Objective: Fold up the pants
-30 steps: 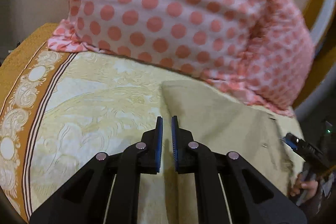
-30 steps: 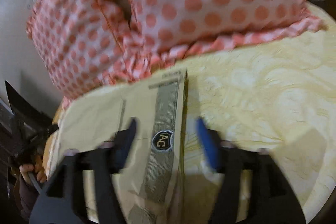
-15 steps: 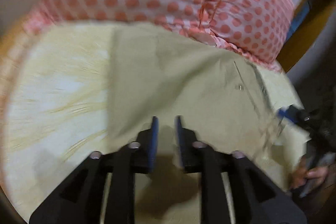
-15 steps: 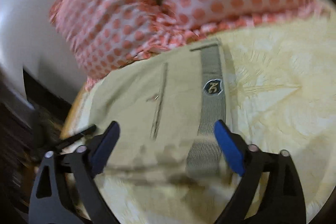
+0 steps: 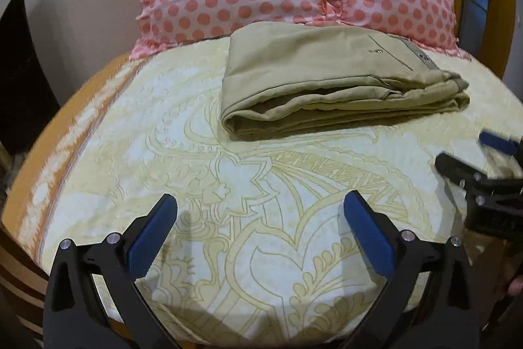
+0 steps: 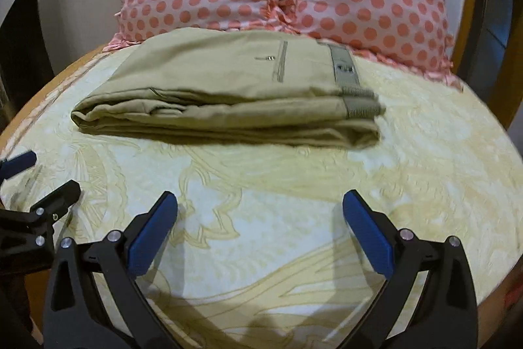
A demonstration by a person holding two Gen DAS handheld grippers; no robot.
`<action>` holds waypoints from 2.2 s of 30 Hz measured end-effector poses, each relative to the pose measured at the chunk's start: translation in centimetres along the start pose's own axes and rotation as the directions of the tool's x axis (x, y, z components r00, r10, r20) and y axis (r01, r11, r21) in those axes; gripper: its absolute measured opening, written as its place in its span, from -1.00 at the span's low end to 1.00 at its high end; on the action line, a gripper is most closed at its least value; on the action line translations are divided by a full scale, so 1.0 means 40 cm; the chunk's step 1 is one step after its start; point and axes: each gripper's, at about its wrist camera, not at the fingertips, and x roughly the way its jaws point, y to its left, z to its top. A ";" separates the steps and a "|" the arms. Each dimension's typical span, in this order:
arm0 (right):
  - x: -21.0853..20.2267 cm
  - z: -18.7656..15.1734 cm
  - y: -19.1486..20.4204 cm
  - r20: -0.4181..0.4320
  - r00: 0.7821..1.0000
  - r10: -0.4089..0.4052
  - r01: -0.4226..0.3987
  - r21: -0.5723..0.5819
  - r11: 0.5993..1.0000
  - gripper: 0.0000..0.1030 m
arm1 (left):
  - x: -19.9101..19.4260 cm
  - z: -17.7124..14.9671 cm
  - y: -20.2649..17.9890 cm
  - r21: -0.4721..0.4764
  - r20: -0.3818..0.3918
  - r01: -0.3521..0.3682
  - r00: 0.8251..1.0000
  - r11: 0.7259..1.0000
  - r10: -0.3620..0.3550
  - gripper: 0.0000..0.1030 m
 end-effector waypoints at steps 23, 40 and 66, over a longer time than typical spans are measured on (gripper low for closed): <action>-0.009 -0.034 0.017 0.091 0.994 -0.061 0.059 0.029 0.998 0.97 | -0.009 -0.037 0.007 -0.053 0.062 0.003 0.998 0.999 0.001 0.97; -0.010 -0.033 0.014 0.092 0.994 -0.059 0.057 0.027 0.998 0.97 | -0.008 -0.037 0.006 -0.054 0.066 0.002 0.998 0.999 0.001 0.97; -0.008 -0.034 0.015 0.095 0.994 -0.060 0.058 0.028 0.998 0.97 | -0.009 -0.038 0.008 -0.053 0.071 0.004 0.997 0.999 0.000 0.97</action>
